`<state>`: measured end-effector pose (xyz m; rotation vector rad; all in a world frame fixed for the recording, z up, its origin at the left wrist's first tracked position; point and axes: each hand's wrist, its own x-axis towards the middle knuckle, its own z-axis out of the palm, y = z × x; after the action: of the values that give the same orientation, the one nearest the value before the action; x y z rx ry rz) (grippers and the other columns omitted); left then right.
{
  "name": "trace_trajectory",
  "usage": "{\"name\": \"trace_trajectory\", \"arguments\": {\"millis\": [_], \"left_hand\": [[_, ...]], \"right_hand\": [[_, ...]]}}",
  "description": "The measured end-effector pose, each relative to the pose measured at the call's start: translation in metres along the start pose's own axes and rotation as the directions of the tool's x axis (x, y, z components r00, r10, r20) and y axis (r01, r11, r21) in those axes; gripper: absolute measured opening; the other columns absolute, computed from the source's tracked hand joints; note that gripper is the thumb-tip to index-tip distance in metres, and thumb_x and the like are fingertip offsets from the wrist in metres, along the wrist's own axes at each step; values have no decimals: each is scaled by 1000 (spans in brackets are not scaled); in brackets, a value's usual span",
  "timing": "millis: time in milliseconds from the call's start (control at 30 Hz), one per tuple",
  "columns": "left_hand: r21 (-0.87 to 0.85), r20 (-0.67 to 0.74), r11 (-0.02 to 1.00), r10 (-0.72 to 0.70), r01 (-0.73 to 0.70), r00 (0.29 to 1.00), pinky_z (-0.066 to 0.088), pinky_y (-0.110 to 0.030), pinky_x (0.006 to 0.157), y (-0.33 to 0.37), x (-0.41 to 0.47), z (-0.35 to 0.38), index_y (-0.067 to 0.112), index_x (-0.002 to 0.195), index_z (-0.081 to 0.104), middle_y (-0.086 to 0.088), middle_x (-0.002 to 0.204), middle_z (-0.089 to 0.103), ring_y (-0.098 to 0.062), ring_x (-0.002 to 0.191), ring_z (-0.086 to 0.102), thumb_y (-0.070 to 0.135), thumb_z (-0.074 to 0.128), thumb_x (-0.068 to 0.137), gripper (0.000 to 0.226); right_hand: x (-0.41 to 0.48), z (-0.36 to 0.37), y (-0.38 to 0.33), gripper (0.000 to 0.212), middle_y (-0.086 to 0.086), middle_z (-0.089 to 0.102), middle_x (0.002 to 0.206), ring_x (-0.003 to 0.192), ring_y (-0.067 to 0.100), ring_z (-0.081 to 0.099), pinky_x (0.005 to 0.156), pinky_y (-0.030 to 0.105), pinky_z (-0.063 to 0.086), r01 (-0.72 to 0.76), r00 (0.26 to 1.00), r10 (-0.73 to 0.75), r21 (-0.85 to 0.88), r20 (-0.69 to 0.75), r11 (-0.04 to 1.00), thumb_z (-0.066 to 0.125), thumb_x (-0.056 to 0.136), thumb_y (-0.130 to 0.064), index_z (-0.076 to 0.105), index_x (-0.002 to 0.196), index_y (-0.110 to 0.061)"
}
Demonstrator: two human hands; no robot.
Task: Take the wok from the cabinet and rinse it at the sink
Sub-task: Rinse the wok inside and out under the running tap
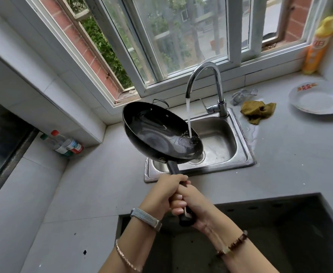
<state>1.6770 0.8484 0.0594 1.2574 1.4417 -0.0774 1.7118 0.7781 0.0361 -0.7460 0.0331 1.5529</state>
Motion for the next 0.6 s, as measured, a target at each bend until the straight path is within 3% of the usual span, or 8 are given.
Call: {"name": "trace_trajectory", "arguments": {"millis": [133, 300, 600], "left_hand": [[-12, 119, 999, -50, 51, 992, 29, -6, 32, 1, 7, 19, 20, 69, 61, 5, 29, 28, -8, 19, 27, 34, 55, 91, 26], [-116, 263, 992, -7, 39, 965, 21, -4, 33, -2, 19, 41, 17, 66, 55, 4, 30, 23, -8, 20, 20, 25, 51, 93, 28], [-143, 366, 990, 70, -18, 928, 22, -7, 30, -9, 31, 62, 12, 67, 58, 2, 30, 33, -9, 21, 25, 21, 49, 91, 27]], "right_hand": [[-4, -13, -12, 30, -3, 31, 47, 32, 3, 30, 31, 14, 29, 19, 992, -34, -128, -118, 992, 45, 93, -1, 46, 65, -12], [-8, -34, -22, 29, -2, 34, 45, 31, 4, 32, 32, 14, 32, -4, 977, -33, -175, -213, 985, 43, 92, 1, 40, 65, -11], [-16, -51, -33, 15, 2, 42, 47, 32, 8, 39, 34, 18, 37, -71, 937, -70, -383, -343, 921, 44, 88, 2, 44, 75, -8]]}}
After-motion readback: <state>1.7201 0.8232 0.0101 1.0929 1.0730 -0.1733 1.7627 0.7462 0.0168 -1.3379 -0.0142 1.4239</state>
